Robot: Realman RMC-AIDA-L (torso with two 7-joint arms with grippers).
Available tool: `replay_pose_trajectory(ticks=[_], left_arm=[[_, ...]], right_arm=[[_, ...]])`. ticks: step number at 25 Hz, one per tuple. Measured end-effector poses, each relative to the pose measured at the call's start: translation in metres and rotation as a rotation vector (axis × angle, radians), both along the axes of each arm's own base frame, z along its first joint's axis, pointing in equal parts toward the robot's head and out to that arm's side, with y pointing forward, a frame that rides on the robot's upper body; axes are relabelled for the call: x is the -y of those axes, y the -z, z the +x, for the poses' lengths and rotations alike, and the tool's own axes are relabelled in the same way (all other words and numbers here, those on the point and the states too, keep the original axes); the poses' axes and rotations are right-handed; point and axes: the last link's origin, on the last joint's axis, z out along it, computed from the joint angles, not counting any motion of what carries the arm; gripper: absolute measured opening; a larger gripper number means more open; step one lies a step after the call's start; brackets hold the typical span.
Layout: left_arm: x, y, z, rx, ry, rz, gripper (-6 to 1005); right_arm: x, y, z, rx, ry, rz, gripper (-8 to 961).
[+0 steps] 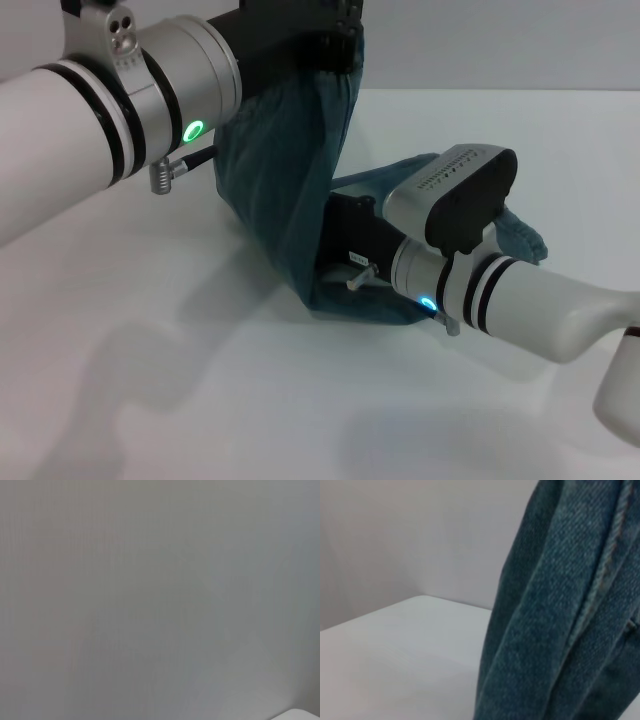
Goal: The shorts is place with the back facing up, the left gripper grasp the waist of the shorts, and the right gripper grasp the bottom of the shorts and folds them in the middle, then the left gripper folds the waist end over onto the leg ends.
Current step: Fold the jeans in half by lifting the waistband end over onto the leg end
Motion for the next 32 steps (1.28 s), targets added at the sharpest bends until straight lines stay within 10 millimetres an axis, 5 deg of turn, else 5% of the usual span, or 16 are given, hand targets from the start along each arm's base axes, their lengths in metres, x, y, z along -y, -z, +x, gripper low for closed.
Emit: replay_pose_trajectory(ticks=[4,15,32], left_arm=[[0.0,0.001,-0.002,-0.001,-0.005,0.0,25],[0.0,0.011,-0.005,-0.003,-0.007,-0.015,24],[0.009,0.073,0.005,0.069,0.066,-0.096,53]], right_arm=[[-0.007,-0.007,0.01,0.004,0.036,0.029,425],[-0.032,-0.075,0.085,0.018,0.237,0.306,425],[0.014,-0.145,0.136,-0.01,0.361,0.561,425]])
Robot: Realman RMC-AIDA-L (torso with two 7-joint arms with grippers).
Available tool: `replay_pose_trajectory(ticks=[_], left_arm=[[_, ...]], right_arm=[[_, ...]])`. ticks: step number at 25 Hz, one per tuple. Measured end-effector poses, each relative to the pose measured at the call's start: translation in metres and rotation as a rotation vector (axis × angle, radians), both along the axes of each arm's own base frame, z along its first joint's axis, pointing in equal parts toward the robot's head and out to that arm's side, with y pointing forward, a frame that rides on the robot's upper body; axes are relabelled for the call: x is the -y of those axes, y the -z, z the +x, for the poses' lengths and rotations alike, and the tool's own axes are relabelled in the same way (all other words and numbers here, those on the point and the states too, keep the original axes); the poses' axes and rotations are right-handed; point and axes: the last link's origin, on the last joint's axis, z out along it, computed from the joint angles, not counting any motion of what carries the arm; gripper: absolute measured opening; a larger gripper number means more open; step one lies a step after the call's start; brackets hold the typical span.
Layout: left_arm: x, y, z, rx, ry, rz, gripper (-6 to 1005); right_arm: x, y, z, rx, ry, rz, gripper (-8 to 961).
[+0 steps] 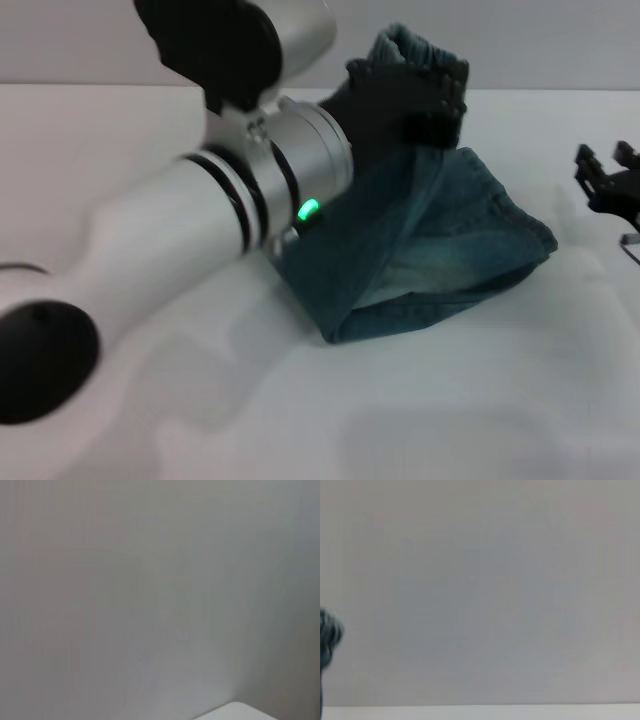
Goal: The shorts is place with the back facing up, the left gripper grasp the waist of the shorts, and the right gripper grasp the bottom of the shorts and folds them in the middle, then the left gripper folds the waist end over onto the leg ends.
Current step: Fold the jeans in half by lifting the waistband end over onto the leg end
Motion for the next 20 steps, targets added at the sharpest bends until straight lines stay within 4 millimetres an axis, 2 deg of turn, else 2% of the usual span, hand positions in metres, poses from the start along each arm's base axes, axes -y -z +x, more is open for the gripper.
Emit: replay_pose_trajectory(ticks=[3,6,9,14,20], left_arm=[[0.0,0.022,-0.008,0.033,0.006,0.011,59],[0.006,0.049,-0.021,0.064,0.086,0.079,65],[0.008,0.058,-0.03,0.126,0.121,0.115,70],[0.004,0.056,-0.045,0.197,0.113,0.124,80],[0.008,0.047,-0.061,0.227,0.144,0.199,297]], right_arm=[[0.01,-0.006,0.005,-0.009,0.014,0.022,425],[0.015,-0.009,0.008,-0.015,0.026,0.031,425],[0.019,-0.009,0.01,-0.015,0.033,0.032,425],[0.023,-0.008,0.013,-0.015,0.044,0.031,425],[0.025,-0.005,0.012,-0.015,0.038,0.021,425]])
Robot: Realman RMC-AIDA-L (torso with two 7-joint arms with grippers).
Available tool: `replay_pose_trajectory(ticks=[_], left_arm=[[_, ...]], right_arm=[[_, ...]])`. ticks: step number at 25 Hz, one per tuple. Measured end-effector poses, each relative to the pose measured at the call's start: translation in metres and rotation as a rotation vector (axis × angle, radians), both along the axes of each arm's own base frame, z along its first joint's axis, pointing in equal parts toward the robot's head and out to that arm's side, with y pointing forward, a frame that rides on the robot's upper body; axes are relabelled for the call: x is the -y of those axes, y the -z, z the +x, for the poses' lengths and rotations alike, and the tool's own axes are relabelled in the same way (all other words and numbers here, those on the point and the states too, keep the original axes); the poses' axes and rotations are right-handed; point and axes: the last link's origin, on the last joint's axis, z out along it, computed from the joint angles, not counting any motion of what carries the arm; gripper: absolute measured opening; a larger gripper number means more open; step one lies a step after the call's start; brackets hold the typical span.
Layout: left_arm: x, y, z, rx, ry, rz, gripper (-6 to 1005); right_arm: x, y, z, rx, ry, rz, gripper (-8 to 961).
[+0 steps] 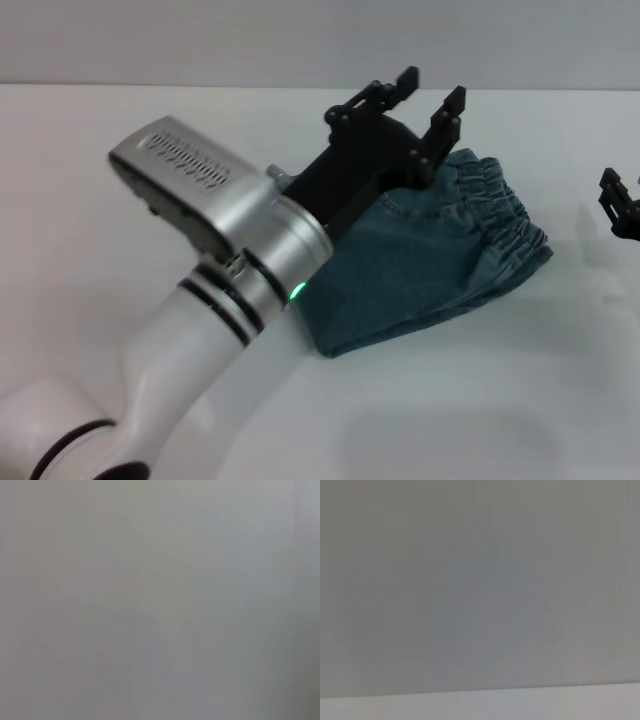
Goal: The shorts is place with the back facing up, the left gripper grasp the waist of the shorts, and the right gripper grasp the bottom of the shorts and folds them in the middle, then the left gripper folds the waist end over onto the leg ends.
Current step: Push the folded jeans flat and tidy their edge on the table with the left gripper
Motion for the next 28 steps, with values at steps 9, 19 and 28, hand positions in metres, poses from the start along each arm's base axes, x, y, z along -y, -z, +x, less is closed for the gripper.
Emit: replay_pose_trajectory(ticks=[9,19,28], left_arm=[[0.021,-0.006,-0.056,-0.073,0.046,0.085,618],[0.041,0.002,-0.086,-0.171,0.082,0.046,409],[0.055,0.023,-0.099,-0.253,0.062,-0.084,157]], right_arm=[[0.026,0.015,-0.007,0.003,-0.155,-0.002,425],[0.058,0.032,-0.004,-0.02,-0.297,-0.029,425],[0.063,0.039,-0.004,-0.024,-0.299,-0.056,425]])
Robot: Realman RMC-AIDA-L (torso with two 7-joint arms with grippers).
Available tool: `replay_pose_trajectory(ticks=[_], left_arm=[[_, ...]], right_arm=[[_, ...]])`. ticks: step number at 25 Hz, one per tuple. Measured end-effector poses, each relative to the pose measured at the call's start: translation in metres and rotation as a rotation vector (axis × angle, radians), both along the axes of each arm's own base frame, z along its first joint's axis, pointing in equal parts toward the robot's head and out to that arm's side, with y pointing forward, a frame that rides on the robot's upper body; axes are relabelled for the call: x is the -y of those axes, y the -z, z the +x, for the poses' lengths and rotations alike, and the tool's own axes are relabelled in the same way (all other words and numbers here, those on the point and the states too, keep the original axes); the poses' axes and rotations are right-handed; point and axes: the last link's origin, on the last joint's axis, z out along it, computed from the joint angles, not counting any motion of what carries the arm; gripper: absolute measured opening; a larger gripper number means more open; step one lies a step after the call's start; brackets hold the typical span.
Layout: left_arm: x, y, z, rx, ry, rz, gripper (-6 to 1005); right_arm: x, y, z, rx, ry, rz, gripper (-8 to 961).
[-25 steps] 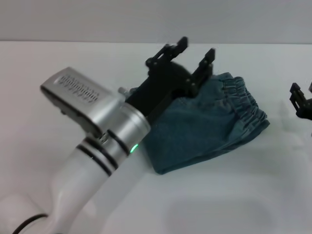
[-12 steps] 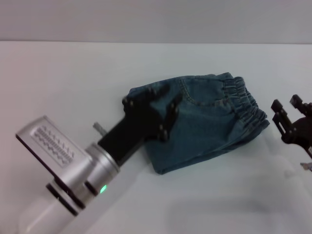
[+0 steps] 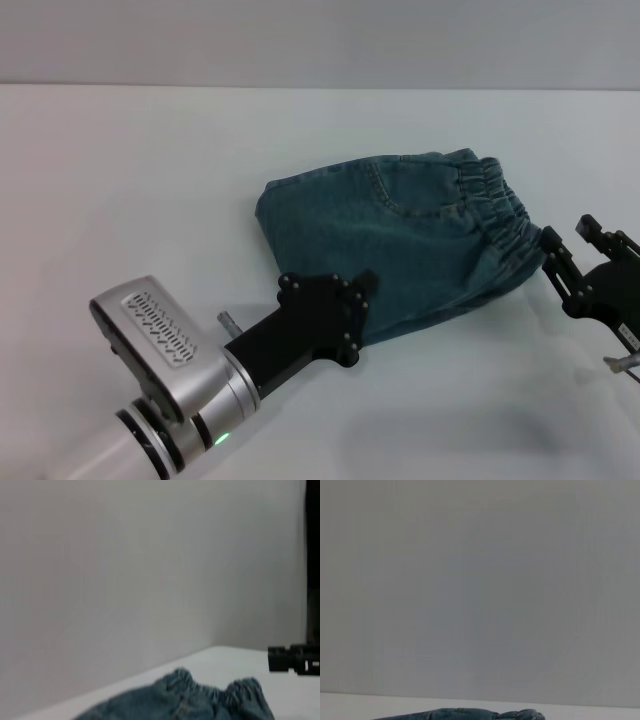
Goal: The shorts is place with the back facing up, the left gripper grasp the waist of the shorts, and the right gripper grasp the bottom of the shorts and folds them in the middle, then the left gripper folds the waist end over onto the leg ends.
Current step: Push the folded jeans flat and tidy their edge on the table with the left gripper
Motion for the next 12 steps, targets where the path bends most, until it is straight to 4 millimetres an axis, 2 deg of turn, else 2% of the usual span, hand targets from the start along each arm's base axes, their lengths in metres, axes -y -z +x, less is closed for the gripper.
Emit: replay_pose_trajectory(ticks=[2,11,12], left_arm=[[0.0,0.007,-0.006,-0.016,-0.057,-0.063,-5],[-0.014,0.014,-0.014,-0.067,-0.149,-0.127,1],[-0.021,0.013,-0.015,-0.08,-0.163,-0.121,2]], right_arm=[[-0.001,0.0,0.0,0.001,-0.001,-0.001,425],[-0.001,0.002,-0.002,0.0,-0.005,-0.007,425],[-0.001,0.002,-0.002,-0.001,-0.006,-0.009,425]])
